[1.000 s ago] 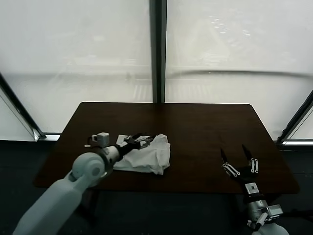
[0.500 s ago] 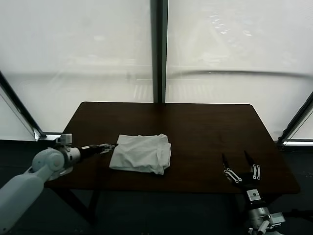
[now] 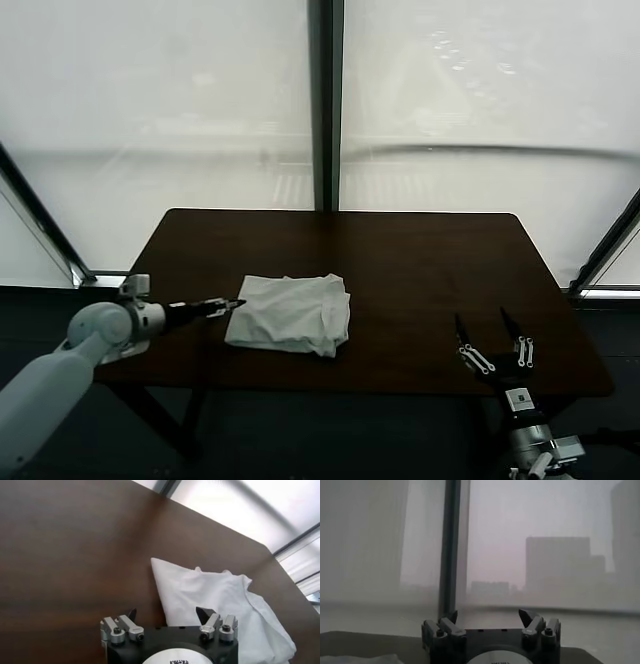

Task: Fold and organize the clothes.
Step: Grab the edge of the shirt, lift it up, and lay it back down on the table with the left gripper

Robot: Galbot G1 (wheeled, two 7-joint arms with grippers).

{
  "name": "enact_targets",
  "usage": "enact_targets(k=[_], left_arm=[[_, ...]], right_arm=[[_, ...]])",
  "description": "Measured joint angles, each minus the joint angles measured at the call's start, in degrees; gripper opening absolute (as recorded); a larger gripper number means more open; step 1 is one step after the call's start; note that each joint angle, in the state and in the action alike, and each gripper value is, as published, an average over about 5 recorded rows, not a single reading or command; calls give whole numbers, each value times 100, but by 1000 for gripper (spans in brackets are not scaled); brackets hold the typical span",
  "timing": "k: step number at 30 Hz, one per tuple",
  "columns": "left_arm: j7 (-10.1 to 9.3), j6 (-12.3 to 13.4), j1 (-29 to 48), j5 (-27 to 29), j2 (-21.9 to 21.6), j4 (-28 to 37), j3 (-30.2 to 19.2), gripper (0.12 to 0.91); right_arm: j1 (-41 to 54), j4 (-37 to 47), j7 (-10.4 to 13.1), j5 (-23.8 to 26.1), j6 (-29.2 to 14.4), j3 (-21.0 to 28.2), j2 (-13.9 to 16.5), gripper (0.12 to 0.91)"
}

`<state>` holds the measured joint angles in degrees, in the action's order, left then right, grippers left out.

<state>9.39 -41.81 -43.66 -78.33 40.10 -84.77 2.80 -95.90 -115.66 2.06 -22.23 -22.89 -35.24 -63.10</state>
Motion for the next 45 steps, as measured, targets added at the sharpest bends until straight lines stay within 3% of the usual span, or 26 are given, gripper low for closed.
enact_targets(k=[15, 18, 25, 30, 32, 37, 45], left_arm=[[-5, 0, 179, 23, 373, 112, -315, 891], [-16, -8, 166, 22, 390, 78, -335, 795], [-67, -47, 157, 111, 412, 5, -328, 494], [-227, -66, 121, 163, 400, -92, -237, 232], [-302, -73, 91, 166, 377, -135, -160, 188], [-364, -103, 19, 86, 112, -304, 62, 196], [-331, -84, -212, -175, -931, -772, 461, 196]], right_arm=[[23, -7, 5, -3, 2, 0, -37, 907], [44, -6, 7, -3, 4, 13, -38, 907], [126, 10, 24, -3, 21, 74, -38, 907], [191, 52, 31, -2, 30, 124, -28, 907], [224, 76, 36, -4, 37, 151, -14, 907], [374, 163, 52, -20, 69, 256, 19, 907], [741, 408, 57, -80, 67, 508, 21, 907]])
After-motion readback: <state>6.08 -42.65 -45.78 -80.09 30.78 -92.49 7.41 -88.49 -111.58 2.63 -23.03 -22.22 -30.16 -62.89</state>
